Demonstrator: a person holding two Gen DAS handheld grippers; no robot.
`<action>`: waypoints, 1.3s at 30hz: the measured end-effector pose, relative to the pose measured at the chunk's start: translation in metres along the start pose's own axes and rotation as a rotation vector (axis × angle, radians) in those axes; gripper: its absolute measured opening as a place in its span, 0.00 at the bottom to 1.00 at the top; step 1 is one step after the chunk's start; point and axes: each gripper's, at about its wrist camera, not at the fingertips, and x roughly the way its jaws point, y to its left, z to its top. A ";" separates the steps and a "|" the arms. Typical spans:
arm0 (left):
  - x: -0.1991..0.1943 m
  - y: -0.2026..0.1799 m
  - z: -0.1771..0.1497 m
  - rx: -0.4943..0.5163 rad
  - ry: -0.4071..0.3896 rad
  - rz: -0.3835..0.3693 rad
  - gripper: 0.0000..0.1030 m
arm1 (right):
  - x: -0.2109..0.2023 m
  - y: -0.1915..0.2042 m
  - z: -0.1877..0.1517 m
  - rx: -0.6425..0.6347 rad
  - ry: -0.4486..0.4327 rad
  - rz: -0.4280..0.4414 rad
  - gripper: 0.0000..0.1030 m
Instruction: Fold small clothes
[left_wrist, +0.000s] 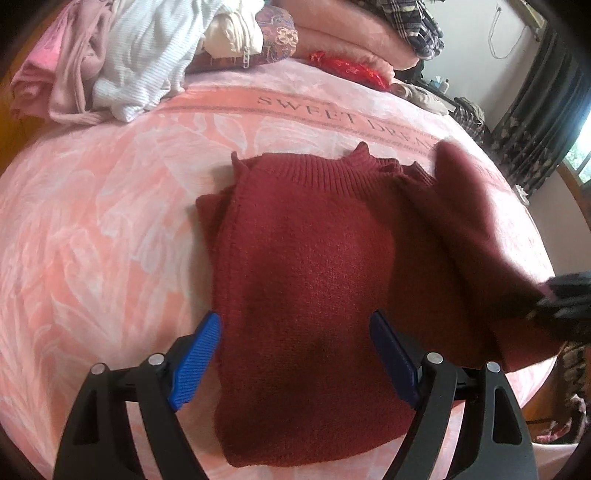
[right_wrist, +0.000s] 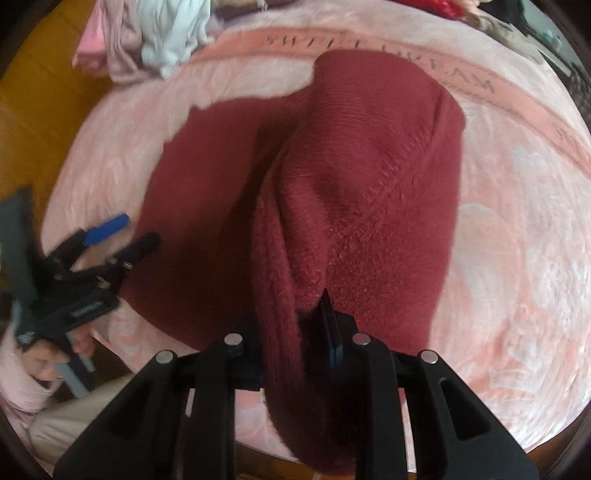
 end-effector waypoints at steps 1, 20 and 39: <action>0.000 0.000 0.001 -0.001 0.000 -0.001 0.81 | 0.008 -0.001 0.000 0.007 0.011 0.002 0.23; 0.019 -0.083 0.019 -0.045 0.088 -0.208 0.82 | -0.039 -0.069 -0.021 0.172 -0.101 0.261 0.48; 0.072 -0.146 0.029 -0.074 0.163 -0.274 0.39 | -0.041 -0.125 -0.065 0.205 -0.101 0.266 0.47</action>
